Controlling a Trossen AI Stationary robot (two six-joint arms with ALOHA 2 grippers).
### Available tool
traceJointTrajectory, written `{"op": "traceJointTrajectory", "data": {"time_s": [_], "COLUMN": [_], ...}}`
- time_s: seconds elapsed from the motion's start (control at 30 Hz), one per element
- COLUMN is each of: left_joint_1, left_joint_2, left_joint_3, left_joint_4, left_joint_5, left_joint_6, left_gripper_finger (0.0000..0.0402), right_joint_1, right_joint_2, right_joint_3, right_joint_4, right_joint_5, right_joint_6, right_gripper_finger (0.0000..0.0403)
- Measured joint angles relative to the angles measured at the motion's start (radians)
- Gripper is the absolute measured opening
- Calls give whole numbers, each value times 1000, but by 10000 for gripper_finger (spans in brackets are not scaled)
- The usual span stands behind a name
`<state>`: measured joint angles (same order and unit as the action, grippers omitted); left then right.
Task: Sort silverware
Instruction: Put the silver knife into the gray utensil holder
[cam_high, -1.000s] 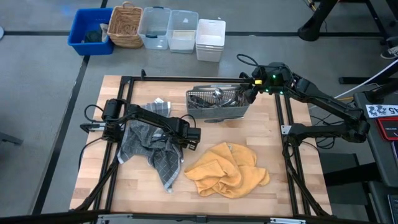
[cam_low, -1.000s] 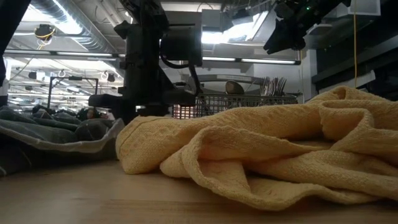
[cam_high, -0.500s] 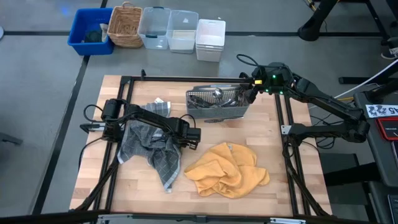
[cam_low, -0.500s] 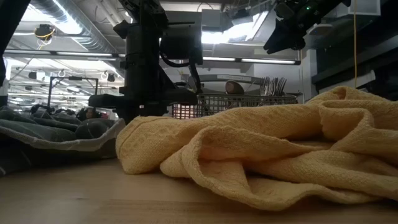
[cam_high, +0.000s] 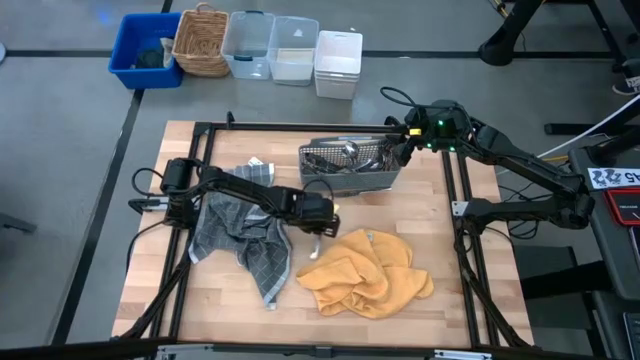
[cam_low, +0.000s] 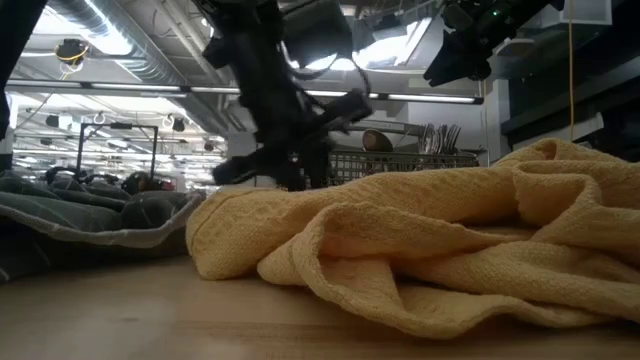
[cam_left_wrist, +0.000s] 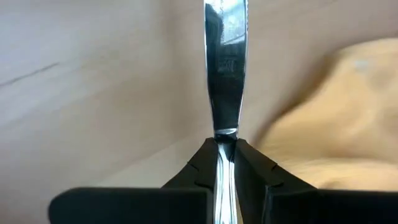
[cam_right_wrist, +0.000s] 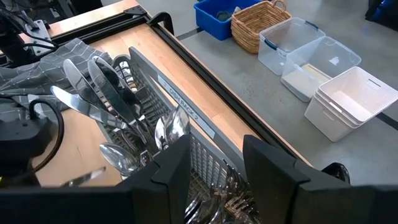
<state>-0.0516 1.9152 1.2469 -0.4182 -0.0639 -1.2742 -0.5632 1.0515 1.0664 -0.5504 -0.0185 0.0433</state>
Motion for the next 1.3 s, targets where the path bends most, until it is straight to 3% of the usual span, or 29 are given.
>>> {"op": "traceJointTrajectory", "data": {"time_s": [0.83,1.1,1.3], "left_joint_1": [70,122,186], "left_joint_2": [-24,-126,-195], "left_joint_3": [2,2,2], "left_joint_4": [690,685,687], "left_joint_5": [132,52,-68], "left_joint_6": [272,486,719], "left_gripper_finger": [24,24,24], "right_joint_1": [0,0,0], "right_joint_2": [0,0,0], "right_joint_3": [0,0,0], "right_joint_4": [2,2,1], "right_joint_5": [10,11,11], "right_joint_6": [-1,-1,-1], "right_gripper_finger": [149,149,149]}}
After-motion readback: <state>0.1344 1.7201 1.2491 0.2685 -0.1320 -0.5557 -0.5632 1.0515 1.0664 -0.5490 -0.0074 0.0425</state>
